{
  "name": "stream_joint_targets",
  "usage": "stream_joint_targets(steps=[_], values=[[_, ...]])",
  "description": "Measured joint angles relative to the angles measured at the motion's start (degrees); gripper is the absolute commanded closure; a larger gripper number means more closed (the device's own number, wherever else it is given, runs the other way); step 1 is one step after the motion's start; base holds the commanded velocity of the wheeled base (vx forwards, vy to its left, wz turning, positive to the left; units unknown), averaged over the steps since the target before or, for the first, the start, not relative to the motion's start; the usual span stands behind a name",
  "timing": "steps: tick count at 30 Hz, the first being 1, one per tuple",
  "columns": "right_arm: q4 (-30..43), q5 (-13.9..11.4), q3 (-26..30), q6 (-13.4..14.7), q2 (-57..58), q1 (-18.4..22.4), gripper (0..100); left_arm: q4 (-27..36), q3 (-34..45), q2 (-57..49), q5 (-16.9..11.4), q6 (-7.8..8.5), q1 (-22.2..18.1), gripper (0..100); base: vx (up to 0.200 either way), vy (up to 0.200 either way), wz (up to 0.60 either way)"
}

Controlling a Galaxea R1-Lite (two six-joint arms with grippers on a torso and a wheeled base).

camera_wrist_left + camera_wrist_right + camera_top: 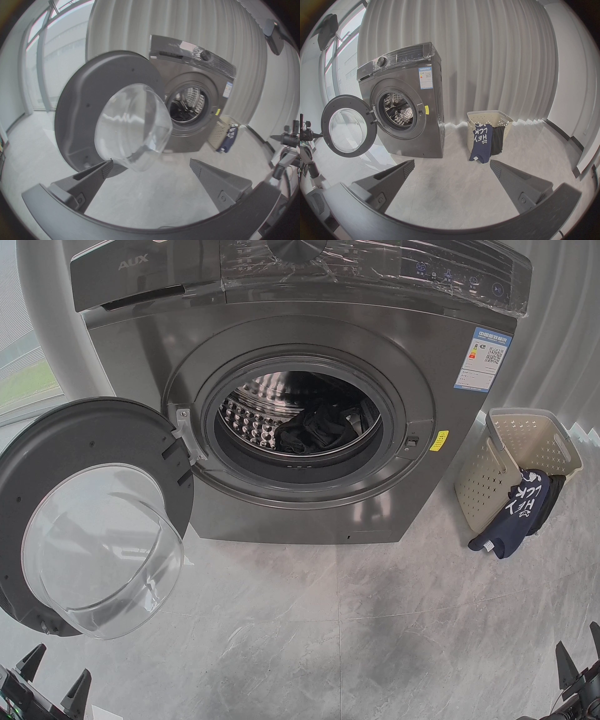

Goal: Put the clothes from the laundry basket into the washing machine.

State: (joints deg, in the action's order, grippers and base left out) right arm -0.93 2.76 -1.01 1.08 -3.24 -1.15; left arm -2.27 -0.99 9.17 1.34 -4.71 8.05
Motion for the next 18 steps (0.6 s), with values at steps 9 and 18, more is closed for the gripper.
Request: stream_joint_targets(steps=[9, 18], values=[[0.85, -0.16, 0.0, 0.11, 2.15, 1.17, 0, 2.27, -0.02, -6.25, 0.38, 2.41, -8.14, 0, 0.0, 0.0, 0.0], [0.88, -0.13, 0.0, -0.29, 2.51, 1.33, 0, 2.54, -0.02, -8.23, 0.32, 3.84, -7.74, 0, 0.0, -0.089, 0.0]])
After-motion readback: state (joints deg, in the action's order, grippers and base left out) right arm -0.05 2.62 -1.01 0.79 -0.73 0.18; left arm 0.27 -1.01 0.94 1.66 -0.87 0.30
